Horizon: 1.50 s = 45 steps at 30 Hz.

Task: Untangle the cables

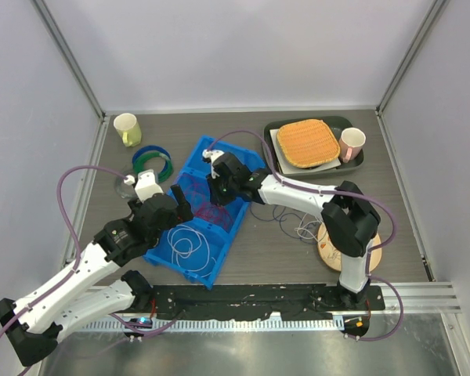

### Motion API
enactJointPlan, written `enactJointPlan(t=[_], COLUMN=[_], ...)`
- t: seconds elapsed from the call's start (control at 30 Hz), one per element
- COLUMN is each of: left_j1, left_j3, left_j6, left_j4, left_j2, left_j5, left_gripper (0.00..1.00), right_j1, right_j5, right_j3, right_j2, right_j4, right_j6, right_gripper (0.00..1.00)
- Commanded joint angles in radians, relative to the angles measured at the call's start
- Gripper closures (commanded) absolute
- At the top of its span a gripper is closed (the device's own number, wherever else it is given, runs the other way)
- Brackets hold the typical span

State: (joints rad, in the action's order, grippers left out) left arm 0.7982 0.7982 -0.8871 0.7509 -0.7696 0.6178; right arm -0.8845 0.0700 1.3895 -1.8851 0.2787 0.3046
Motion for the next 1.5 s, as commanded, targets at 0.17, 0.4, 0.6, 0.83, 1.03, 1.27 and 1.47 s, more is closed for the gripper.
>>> enactJointPlan(t=[0.17,0.4,0.6,0.83,1.03,1.27,1.47], left_j1=[0.003,0.003,0.003,0.003,0.044,0.102,0.102], left_j3=[0.022,0.016,0.013,0.12,0.291,0.49,0.665], left_j6=[0.002,0.0,0.04,0.165,0.223,0.516,0.629], left_j4=[-0.044,-0.044,-0.073,-0.208,-0.288,-0.466,-0.45], left_j2=[0.001,0.016,0.006,-0.164,-0.475,-0.794,-0.999], left_j5=[0.028,0.04,-0.009,-0.335,-0.474,-0.771,-0.918], left_gripper=[0.0,0.0,0.0,0.0,0.0,0.0,0.0], right_j1=[-0.025,-0.025,-0.024,-0.011,-0.008,-0.008,-0.008], right_j5=[-0.223,-0.395,-0.63,-0.865,-0.947,-1.101,-1.099], right_j3=[-0.039,-0.191,-0.41,-0.682,-0.761,-0.777,-0.802], right_j2=[0.231,0.434,0.684,0.986,1.168,1.339,1.481], right_j4=[0.062,0.065,0.068,0.071,0.123,0.275,0.294], right_j6=[0.005,0.048,0.151,0.297,0.366,0.496,0.521], right_gripper=[0.54,0.24,0.11,0.08,0.07,0.06,0.06])
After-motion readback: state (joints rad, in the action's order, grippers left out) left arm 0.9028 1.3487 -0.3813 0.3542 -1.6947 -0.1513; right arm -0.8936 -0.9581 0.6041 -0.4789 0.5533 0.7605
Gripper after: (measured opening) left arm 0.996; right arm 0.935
